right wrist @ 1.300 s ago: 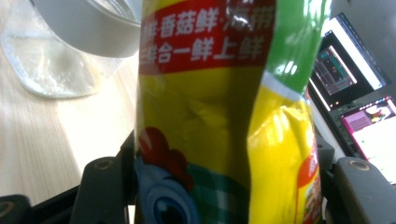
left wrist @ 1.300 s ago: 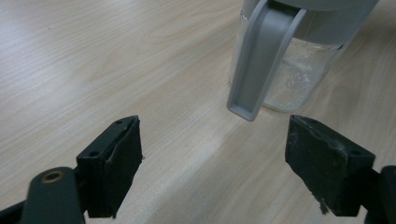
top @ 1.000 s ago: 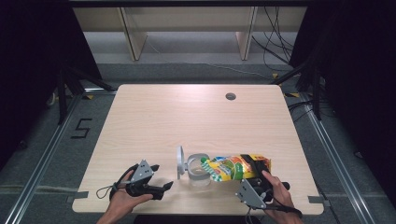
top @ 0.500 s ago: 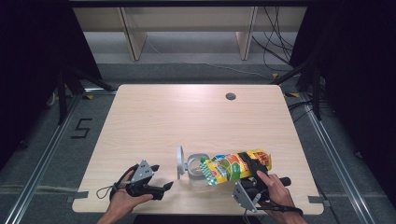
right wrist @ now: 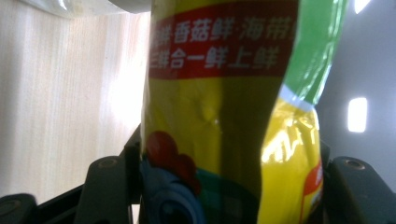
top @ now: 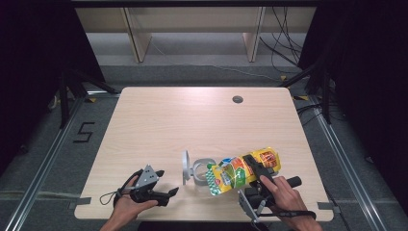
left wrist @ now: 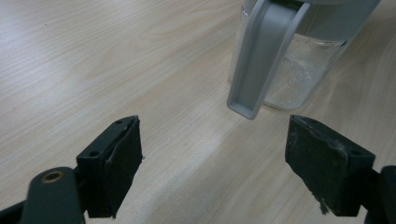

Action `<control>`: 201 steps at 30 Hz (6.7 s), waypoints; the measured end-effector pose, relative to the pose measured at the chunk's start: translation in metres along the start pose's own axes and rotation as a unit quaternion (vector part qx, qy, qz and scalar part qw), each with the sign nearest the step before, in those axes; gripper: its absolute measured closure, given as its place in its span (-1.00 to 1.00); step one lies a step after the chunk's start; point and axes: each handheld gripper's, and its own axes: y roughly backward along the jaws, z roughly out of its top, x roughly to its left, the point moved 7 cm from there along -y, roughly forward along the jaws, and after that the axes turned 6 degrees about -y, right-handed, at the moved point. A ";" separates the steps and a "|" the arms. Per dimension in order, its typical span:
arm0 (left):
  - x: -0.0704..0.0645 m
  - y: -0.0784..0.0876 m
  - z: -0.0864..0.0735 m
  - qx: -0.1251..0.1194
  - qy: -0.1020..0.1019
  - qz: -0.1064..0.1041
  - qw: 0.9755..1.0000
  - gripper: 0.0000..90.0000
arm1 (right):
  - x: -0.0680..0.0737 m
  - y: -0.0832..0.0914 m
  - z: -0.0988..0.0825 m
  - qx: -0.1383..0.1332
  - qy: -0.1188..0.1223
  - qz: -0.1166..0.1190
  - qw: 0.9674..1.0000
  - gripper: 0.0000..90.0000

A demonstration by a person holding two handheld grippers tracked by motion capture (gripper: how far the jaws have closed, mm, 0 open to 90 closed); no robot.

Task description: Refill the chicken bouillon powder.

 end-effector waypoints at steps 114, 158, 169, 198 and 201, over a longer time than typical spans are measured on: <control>0.002 0.000 0.001 0.002 -0.016 0.006 1.000 -0.59 | -0.010 0.001 0.016 -0.016 0.141 -0.036 0.989 0.05; -0.003 0.001 0.002 -0.003 -0.006 0.000 1.000 -0.59 | -0.013 0.001 0.015 -0.014 0.156 -0.049 0.987 0.09; -0.004 0.002 0.005 -0.009 0.007 -0.003 1.000 -0.59 | -0.013 0.002 0.014 -0.015 0.159 -0.051 0.986 0.11; -0.005 0.001 0.005 -0.017 0.025 -0.012 0.999 -0.59 | -0.015 0.004 0.014 -0.012 0.172 -0.052 0.984 0.13; -0.003 0.002 0.005 -0.015 0.016 -0.011 1.000 -0.59 | -0.016 0.004 0.014 -0.014 0.179 -0.053 0.982 0.13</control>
